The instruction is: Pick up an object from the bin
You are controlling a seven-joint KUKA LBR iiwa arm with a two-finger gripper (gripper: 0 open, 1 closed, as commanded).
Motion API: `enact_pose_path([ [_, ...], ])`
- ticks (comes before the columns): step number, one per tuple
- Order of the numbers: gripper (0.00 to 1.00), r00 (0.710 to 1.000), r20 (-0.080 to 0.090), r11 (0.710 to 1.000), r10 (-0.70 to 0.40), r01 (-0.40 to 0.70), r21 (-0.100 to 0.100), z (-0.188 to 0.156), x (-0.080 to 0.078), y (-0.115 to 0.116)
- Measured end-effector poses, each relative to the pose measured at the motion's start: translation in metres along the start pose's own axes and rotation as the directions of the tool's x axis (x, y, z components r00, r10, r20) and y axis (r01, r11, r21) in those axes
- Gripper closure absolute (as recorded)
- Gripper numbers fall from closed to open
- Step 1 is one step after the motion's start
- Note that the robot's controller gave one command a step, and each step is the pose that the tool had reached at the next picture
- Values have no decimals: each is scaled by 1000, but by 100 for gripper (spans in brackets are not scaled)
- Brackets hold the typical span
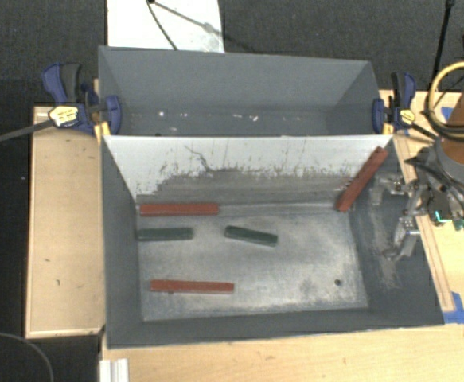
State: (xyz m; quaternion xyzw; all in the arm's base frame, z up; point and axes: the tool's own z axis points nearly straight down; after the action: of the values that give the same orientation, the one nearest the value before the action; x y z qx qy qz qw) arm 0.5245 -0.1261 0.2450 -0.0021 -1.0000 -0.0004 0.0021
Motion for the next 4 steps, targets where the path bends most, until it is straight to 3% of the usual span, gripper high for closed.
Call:
enact_pose_path([
  [1, 0, 1000, 0, 1000, 16, -16, -2, 99, -17, 49],
  [2, 0, 993, 1, 993, -116, 116, -2, 169, -50, 91],
  [3, 0, 980, 4, 980, -197, 197, -4, 175, -36, 172],
  [4, 100, 981, 5, 981, -194, 194, 1, 174, -37, 166],
])
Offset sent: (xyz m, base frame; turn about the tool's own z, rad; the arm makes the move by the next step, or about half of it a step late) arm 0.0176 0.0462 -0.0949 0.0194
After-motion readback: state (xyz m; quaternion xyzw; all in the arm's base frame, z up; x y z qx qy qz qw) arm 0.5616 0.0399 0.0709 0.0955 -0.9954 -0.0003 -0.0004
